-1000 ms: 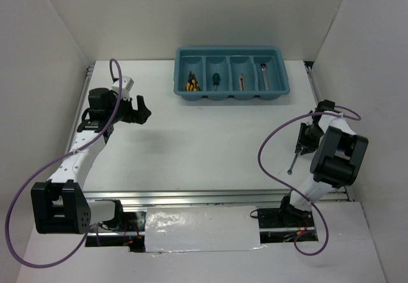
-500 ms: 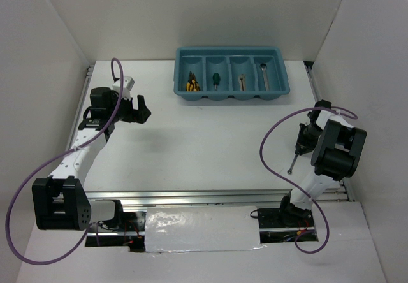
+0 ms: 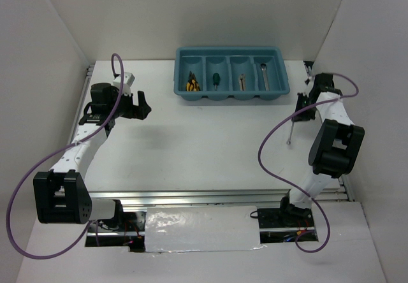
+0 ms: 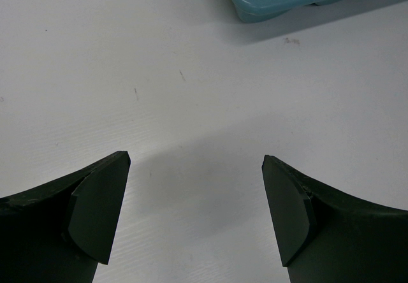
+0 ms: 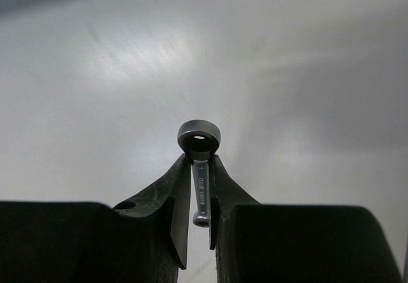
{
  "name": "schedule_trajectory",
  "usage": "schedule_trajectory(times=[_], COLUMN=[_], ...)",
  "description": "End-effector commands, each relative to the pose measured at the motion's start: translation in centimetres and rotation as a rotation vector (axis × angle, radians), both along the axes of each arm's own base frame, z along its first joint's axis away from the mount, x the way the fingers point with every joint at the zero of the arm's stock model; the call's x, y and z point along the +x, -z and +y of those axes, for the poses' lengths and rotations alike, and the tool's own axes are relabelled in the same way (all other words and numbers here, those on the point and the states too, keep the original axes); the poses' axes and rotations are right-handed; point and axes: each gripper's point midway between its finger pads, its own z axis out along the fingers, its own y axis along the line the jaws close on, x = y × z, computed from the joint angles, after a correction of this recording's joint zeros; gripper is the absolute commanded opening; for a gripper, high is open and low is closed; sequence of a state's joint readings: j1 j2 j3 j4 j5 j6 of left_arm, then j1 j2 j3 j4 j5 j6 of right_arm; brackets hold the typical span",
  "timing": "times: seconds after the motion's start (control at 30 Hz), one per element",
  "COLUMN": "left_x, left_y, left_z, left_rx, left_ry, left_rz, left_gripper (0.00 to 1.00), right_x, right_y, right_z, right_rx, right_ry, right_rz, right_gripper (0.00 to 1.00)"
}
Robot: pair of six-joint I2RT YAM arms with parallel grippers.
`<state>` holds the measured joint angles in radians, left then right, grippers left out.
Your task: Sort the tools into containers
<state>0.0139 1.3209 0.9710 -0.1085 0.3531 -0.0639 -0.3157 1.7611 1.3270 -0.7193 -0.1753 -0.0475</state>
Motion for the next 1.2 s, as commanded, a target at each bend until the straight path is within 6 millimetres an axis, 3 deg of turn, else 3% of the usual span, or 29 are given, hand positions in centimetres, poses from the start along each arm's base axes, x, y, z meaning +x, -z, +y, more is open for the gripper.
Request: schedule_trajectory(times=[0.0, 0.07, 0.1, 0.17, 0.23, 0.27, 0.3, 0.33, 0.37, 0.4, 0.5, 0.6, 0.73, 0.87, 0.9, 0.97, 1.0, 1.1, 1.17], left_x=[0.8, 0.9, 0.9, 0.6, 0.5, 0.5, 0.5, 0.4, 0.4, 0.3, 0.2, -0.2, -0.7, -0.7, -0.7, -0.7, -0.8, -0.7, -0.6], left_y=[-2.0, -1.9, -1.8, -1.7, -1.4, -1.4, -1.4, -1.3, -1.3, -1.3, -1.4, -1.6, -1.8, -2.2, -2.2, -2.1, -1.9, -1.4, -1.5], left_z=[-0.5, -0.6, -0.7, -1.9, -2.0, -2.1, -2.2, -2.3, -2.4, -2.4, -2.3, -2.0, -1.8, -1.6, -1.5, -1.3, -1.4, -1.2, -1.2], left_rx=[-0.024, -0.033, -0.036, -0.037, -0.037, -0.039, -0.042, -0.043, -0.04, -0.037, -0.025, -0.013, -0.002, 0.023, 0.027, 0.03, 0.029, 0.019, 0.014], left_ry=[0.008, 0.007, 0.007, 0.036, 0.033, 0.037, 0.039, 0.041, 0.044, 0.042, 0.041, 0.032, 0.034, 0.035, 0.032, 0.029, 0.03, 0.018, 0.009], left_rz=[-0.053, -0.048, -0.045, -0.043, -0.038, -0.036, -0.035, -0.03, -0.029, -0.028, -0.037, -0.038, -0.043, -0.055, -0.056, -0.054, -0.05, -0.035, -0.026], left_gripper=[0.99, 0.99, 0.99, 0.99, 0.99, 0.99, 0.99, 0.99, 0.99, 0.99, 0.99, 0.99, 0.99, 0.99, 0.99, 0.99, 0.99, 0.99, 0.99], right_x=[7.3, 10.2, 11.8, 14.9, 18.0, 19.6, 20.9, 22.9, 24.3, 25.4, 28.2, 29.9, 29.6, 27.7, 26.9, 26.0, 25.7, 25.0, 24.5], right_y=[-10.1, -13.1, -15.6, -18.7, -19.3, -21.7, -22.2, -20.3, -22.6, -23.0, -21.5, -17.4, -13.3, -9.3, -8.0, -6.5, -5.8, -5.8, -7.4], right_z=[1.8, 3.4, 3.8, 5.2, 5.8, 6.2, 7.0, 6.9, 6.9, 7.2, 7.7, 8.6, 8.8, 8.7, 8.9, 9.1, 9.3, 9.8, 10.2], right_rx=[0.01, 0.02, 0.01, -0.02, -0.044, -0.07, -0.075, -0.076, -0.096, -0.102, -0.142, -0.169, -0.18, -0.178, -0.18, -0.172, -0.161, -0.137, -0.121], right_ry=[-0.066, -0.093, -0.1, -0.135, -0.146, -0.15, -0.153, -0.136, -0.116, -0.103, -0.084, -0.111, -0.119, -0.126, -0.135, -0.154, -0.164, -0.183, -0.198], right_rz=[-0.353, -0.468, -0.545, -0.678, -0.755, -0.821, -0.847, -0.824, -0.883, -0.912, -0.95, -0.883, -0.79, -0.663, -0.628, -0.576, -0.556, -0.536, -0.548], right_gripper=[0.0, 0.0, 0.0, 0.0, 0.0, 0.0, 0.0, 0.0, 0.0, 0.0, 0.0, 0.0, 0.0, 0.0, 0.16, 0.34, 0.49, 0.71, 0.77])
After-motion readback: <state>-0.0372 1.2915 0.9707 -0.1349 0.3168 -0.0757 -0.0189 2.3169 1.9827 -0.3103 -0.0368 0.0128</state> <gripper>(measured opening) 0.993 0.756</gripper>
